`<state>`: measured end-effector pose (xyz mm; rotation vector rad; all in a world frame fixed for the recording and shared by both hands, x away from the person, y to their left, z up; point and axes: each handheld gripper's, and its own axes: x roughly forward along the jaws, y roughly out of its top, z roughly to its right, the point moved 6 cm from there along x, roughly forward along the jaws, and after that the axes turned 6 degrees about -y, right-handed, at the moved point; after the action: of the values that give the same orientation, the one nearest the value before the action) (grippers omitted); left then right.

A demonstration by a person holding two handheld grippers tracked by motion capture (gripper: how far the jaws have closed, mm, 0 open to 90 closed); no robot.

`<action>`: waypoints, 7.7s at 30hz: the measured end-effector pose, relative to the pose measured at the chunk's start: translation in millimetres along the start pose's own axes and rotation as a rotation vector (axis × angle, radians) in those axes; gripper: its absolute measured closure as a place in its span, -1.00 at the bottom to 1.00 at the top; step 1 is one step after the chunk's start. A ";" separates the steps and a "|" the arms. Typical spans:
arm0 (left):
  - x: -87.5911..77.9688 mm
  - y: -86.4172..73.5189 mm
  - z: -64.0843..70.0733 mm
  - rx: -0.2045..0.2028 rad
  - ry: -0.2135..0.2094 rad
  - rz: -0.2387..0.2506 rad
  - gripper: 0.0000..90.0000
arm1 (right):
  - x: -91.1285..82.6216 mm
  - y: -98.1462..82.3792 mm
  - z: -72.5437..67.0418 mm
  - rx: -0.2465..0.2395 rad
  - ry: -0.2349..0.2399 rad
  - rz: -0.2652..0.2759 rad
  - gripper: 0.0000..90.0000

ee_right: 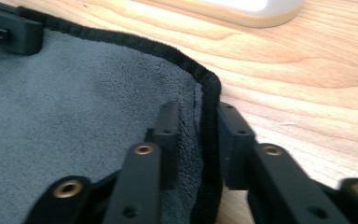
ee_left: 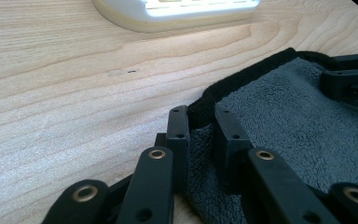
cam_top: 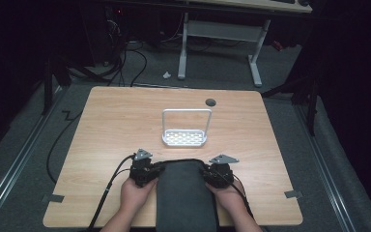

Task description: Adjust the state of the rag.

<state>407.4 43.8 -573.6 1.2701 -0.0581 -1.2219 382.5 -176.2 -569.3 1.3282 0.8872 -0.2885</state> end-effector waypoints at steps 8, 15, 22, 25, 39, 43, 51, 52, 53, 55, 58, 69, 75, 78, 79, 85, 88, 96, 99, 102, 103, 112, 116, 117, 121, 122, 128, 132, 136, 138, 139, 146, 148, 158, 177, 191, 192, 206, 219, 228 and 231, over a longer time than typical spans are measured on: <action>-0.8 0.4 0.7 0.007 0.003 0.001 0.76 | -2.4 -0.6 -2.3 -0.022 -0.011 0.048 0.82; -11.0 5.9 9.6 0.037 0.013 0.083 0.83 | -18.0 6.5 -2.8 -0.011 -0.007 0.147 0.82; -25.2 20.7 21.1 0.076 0.035 0.163 0.85 | -33.1 15.1 -2.9 0.002 -0.008 0.218 0.82; -32.6 29.4 25.8 0.089 0.030 0.190 0.85 | -40.4 20.6 -3.9 0.001 -0.015 0.254 0.82; -56.8 76.8 43.5 0.155 0.027 0.297 0.86 | -73.2 58.4 -1.9 -0.027 -0.074 0.371 0.82; -62.8 88.6 46.8 0.166 0.025 0.319 0.87 | -80.2 68.6 -0.9 -0.030 -0.083 0.394 0.82; -76.3 110.1 53.6 0.203 0.037 0.355 0.86 | -92.3 87.1 -0.4 -0.030 -0.099 0.438 0.81; -78.0 112.2 54.4 0.203 0.036 0.363 0.86 | -93.5 89.2 -0.9 -0.031 -0.096 0.448 0.81; -79.7 114.1 54.9 0.204 0.037 0.369 0.86 | -94.9 90.8 -1.3 -0.030 -0.097 0.451 0.81; -82.8 118.0 56.0 0.207 0.036 0.381 0.87 | -97.5 94.8 -1.9 -0.035 -0.104 0.469 0.81; -88.7 125.1 57.9 0.216 0.039 0.400 0.87 | -101.8 101.3 -2.1 -0.035 -0.106 0.489 0.81; -111.7 158.4 69.3 0.270 0.054 0.462 0.87 | -124.0 133.8 -2.9 -0.052 -0.117 0.561 0.81; -123.9 177.0 75.8 0.295 0.055 0.492 0.87 | -135.7 151.7 -3.3 -0.057 -0.128 0.599 0.81; -130.0 186.1 80.9 0.312 0.055 0.510 0.87 | -141.4 160.7 -1.8 -0.049 -0.130 0.618 0.81; -131.6 188.9 82.3 0.315 0.056 0.515 0.87 | -143.5 163.8 -1.1 -0.048 -0.131 0.627 0.81; -136.2 200.6 85.5 0.327 0.058 0.530 0.87 | -150.5 176.4 0.6 -0.060 -0.145 0.650 0.81; -135.4 204.7 87.1 0.336 0.065 0.531 0.87 | -148.3 180.2 3.9 -0.053 -0.148 0.643 0.81; -137.9 224.8 82.6 0.335 0.062 0.546 0.87 | -154.9 198.2 8.3 -0.034 -0.129 0.665 0.81; -137.5 234.9 80.1 0.338 0.068 0.551 0.87 | -154.6 207.3 10.0 -0.041 -0.146 0.671 0.81; -134.3 243.4 72.6 0.332 0.076 0.539 0.87 | -151.0 214.9 12.9 -0.045 -0.139 0.667 0.81; -132.9 245.9 70.2 0.332 0.076 0.538 0.87 | -149.7 217.3 14.0 -0.042 -0.138 0.666 0.81; -106.8 272.8 54.1 0.376 0.184 0.513 0.87 | -129.1 241.5 31.2 -0.013 -0.144 0.653 0.81; -96.3 282.2 47.2 0.384 0.199 0.510 0.87 | -115.2 246.7 42.5 -0.009 -0.152 0.643 0.81; -92.7 283.8 46.8 0.395 0.201 0.502 0.87 | -111.9 247.9 45.1 -0.007 -0.152 0.640 0.81; -81.4 290.2 39.5 0.414 0.194 0.484 0.86 | -99.6 252.8 56.5 -0.007 -0.158 0.624 0.81; -79.1 290.6 36.9 0.416 0.194 0.480 0.86 | -95.1 253.9 60.1 -0.011 -0.161 0.616 0.81; -50.4 283.1 8.0 0.408 0.213 0.366 0.85 | -70.0 256.7 70.0 -0.046 -0.177 0.546 0.80; -36.6 275.9 -7.9 0.390 0.223 0.326 0.85 | -53.8 256.9 71.3 -0.087 -0.185 0.505 0.80; -26.3 269.0 -19.3 0.361 0.209 0.295 0.85 | -40.3 255.0 72.8 -0.091 -0.168 0.457 0.80; -20.1 264.4 -22.8 0.358 0.205 0.271 0.85 | -33.3 252.1 75.6 -0.094 -0.163 0.426 0.80; -17.1 261.9 -24.8 0.356 0.204 0.262 0.85 | -30.4 250.1 76.7 -0.090 -0.159 0.413 0.80; -1.2 238.6 -42.0 0.290 0.139 0.217 0.85 | -13.6 234.1 80.2 -0.092 -0.131 0.359 0.80; 2.9 232.3 -45.2 0.282 0.133 0.203 0.85 | -8.6 229.7 79.9 -0.097 -0.141 0.335 0.80; 16.6 208.6 -50.1 0.241 0.087 0.164 0.85 | -0.7 215.5 85.0 -0.072 -0.097 0.313 0.82; 30.9 177.2 -58.5 0.148 0.019 0.122 0.85 | 22.8 178.7 93.7 0.008 -0.033 0.251 0.81; 24.8 177.7 -63.7 0.131 0.058 0.122 0.66 | 17.2 181.7 101.6 0.063 -0.049 0.271 0.56; 23.4 178.2 -64.3 0.133 0.067 0.125 0.66 | 15.6 182.8 102.9 0.070 -0.046 0.274 0.54; 5.9 185.4 -64.9 0.135 0.099 0.166 0.66 | 3.1 191.0 105.8 0.049 -0.085 0.289 0.42; -18.9 182.7 -65.8 0.159 0.135 0.191 0.56 | -11.9 184.2 113.3 0.044 -0.110 0.305 0.23; -40.6 169.0 -66.6 0.165 0.147 0.205 0.53 | -28.4 175.4 113.7 0.022 -0.130 0.320 0.17; -48.8 163.0 -65.8 0.174 0.152 0.214 0.51 | -34.1 171.0 114.3 0.029 -0.128 0.317 0.11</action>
<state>534.1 92.1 -451.6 1.4652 -0.1884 -0.9493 516.0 -246.4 -425.5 1.4378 0.5566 -0.1367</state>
